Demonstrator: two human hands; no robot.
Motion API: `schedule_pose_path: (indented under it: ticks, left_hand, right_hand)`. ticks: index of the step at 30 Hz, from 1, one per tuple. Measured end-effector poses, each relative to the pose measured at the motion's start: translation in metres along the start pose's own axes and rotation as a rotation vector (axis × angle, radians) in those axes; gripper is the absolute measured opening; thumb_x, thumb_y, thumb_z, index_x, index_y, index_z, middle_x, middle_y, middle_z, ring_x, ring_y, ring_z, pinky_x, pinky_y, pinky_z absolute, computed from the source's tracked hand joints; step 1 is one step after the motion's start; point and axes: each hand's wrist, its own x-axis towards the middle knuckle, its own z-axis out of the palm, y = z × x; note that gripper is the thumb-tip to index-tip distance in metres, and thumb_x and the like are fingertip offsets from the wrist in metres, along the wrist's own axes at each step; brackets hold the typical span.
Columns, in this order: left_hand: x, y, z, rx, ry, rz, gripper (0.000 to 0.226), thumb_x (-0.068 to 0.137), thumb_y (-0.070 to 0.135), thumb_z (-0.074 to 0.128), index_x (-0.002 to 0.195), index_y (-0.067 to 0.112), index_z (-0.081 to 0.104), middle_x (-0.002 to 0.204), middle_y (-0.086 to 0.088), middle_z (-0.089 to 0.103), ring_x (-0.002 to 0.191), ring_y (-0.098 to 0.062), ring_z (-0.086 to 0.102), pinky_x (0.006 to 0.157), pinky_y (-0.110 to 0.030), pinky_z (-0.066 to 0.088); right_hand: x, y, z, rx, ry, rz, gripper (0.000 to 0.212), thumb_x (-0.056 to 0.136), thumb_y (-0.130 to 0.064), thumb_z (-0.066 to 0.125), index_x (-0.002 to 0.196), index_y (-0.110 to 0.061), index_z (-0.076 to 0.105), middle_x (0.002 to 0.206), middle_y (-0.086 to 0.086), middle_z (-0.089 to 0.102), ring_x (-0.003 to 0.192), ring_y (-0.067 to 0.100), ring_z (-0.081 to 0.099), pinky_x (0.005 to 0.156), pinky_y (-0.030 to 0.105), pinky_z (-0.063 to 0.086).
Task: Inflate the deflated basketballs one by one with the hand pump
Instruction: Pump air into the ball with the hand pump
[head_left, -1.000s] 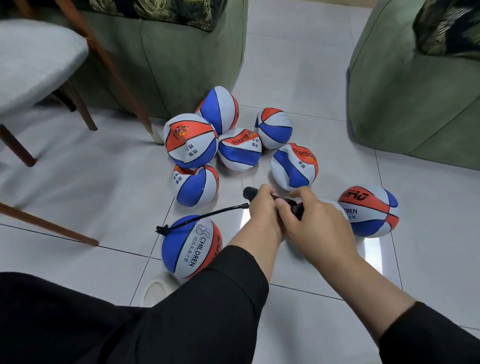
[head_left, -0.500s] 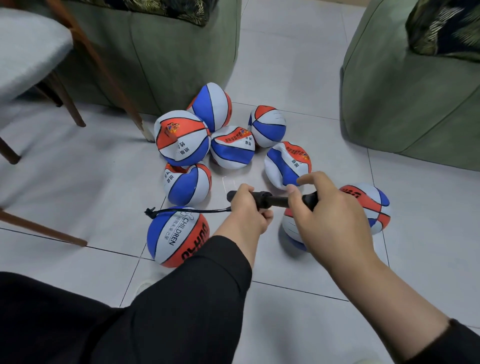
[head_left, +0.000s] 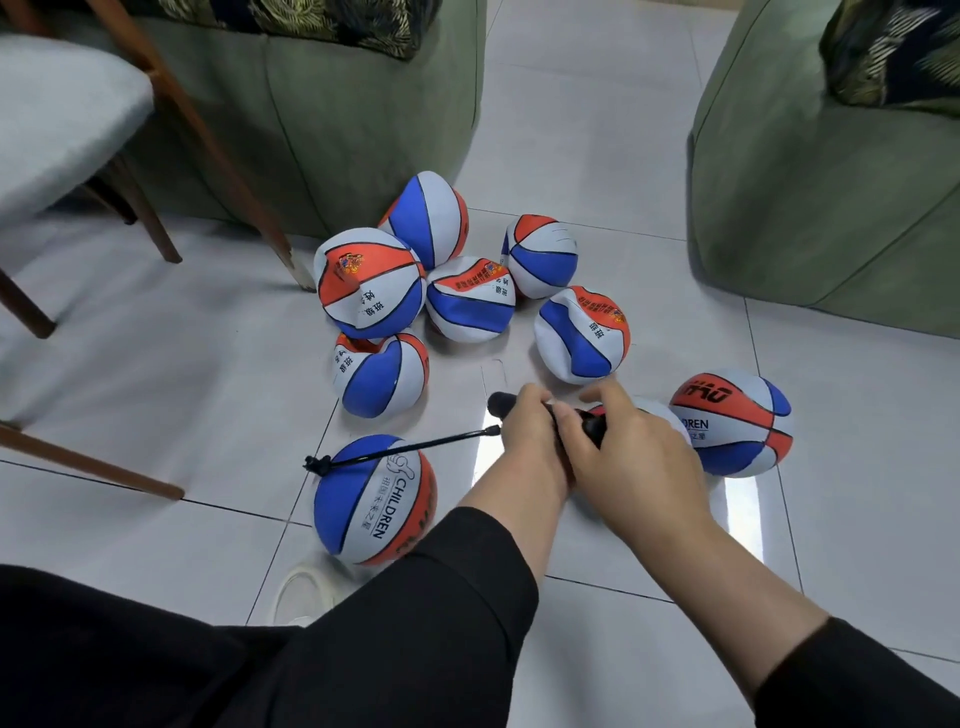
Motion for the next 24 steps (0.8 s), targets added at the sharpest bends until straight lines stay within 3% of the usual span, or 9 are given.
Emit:
schedule_pose_path:
  ticks: [3,5,6,9,12,16,20,22,24]
  left_hand:
    - [0.004,0.014,0.001,-0.009,-0.011,0.038,0.02,0.091,0.029,0.058,0.082,0.014,0.049,0.056,-0.003,0.055,0.044,-0.021,0.059,0.05,-0.022,0.054]
    - [0.01,0.025,0.001,-0.043,0.022,0.057,0.016,0.087,0.029,0.062,0.091,0.015,0.055,0.068,-0.004,0.058,0.063,-0.023,0.059,0.078,-0.029,0.06]
    - [0.014,0.032,-0.002,-0.059,0.049,0.071,0.018,0.086,0.029,0.064,0.096,0.015,0.056,0.074,-0.006,0.058,0.068,-0.023,0.057,0.083,-0.031,0.058]
    - [0.025,0.048,-0.011,-0.078,0.109,0.097,0.02,0.087,0.026,0.066,0.1,0.016,0.055,0.087,-0.008,0.055,0.068,-0.022,0.048,0.064,-0.024,0.049]
    - [0.026,0.052,-0.013,-0.088,0.116,0.091,0.015,0.088,0.025,0.066,0.093,0.017,0.055,0.083,-0.006,0.053,0.071,-0.022,0.048,0.083,-0.026,0.051]
    - [0.021,0.033,-0.006,-0.062,0.085,0.056,0.017,0.086,0.026,0.064,0.091,0.016,0.051,0.074,-0.005,0.051,0.059,-0.019,0.042,0.058,-0.024,0.042]
    - [0.011,0.015,0.002,-0.056,0.044,0.044,0.019,0.088,0.027,0.061,0.083,0.013,0.05,0.053,-0.005,0.059,0.068,-0.024,0.055,0.093,-0.035,0.053]
    - [0.001,0.012,0.007,-0.064,0.042,0.063,0.018,0.089,0.027,0.06,0.083,0.013,0.052,0.056,-0.005,0.059,0.061,-0.023,0.059,0.084,-0.034,0.057]
    - [-0.008,0.006,0.007,-0.052,0.026,0.063,0.02,0.091,0.025,0.057,0.076,0.013,0.05,0.053,-0.003,0.057,0.051,-0.022,0.058,0.062,-0.029,0.054]
  right_hand:
    - [-0.001,-0.004,-0.007,-0.003,-0.002,-0.026,0.043,0.098,-0.06,0.042,0.129,-0.033,0.052,0.085,-0.002,0.07,0.084,0.025,0.065,0.069,0.037,0.052]
    - [-0.003,-0.008,-0.019,0.024,0.031,-0.032,0.045,0.095,-0.064,0.039,0.124,-0.033,0.053,0.077,-0.003,0.068,0.077,0.025,0.062,0.066,0.038,0.052]
    - [-0.004,-0.009,-0.027,0.042,0.053,-0.043,0.046,0.093,-0.066,0.037,0.121,-0.034,0.054,0.076,-0.005,0.068,0.077,0.024,0.062,0.067,0.038,0.053]
    - [-0.016,-0.013,-0.047,0.067,0.076,-0.074,0.044,0.09,-0.069,0.038,0.116,-0.038,0.054,0.071,-0.007,0.066,0.077,0.023,0.063,0.064,0.038,0.052]
    - [-0.026,-0.016,-0.051,0.049,0.081,-0.099,0.043,0.089,-0.068,0.04,0.116,-0.038,0.056,0.066,-0.006,0.062,0.075,0.022,0.061,0.058,0.033,0.041]
    - [-0.02,-0.009,-0.041,0.107,0.15,-0.044,0.041,0.09,-0.063,0.04,0.117,-0.037,0.057,0.064,-0.007,0.06,0.072,0.022,0.061,0.057,0.033,0.042]
    - [-0.013,0.0,-0.02,0.061,0.14,-0.013,0.047,0.09,-0.062,0.035,0.121,-0.034,0.055,0.065,-0.005,0.061,0.071,0.025,0.06,0.062,0.042,0.053]
    - [-0.009,0.002,-0.01,0.053,0.124,0.018,0.047,0.092,-0.061,0.035,0.125,-0.033,0.053,0.066,-0.006,0.061,0.068,0.022,0.061,0.061,0.042,0.055]
    - [-0.005,0.0,-0.004,0.054,0.102,0.032,0.046,0.095,-0.061,0.037,0.128,-0.033,0.052,0.07,-0.005,0.063,0.07,0.021,0.062,0.063,0.041,0.056]
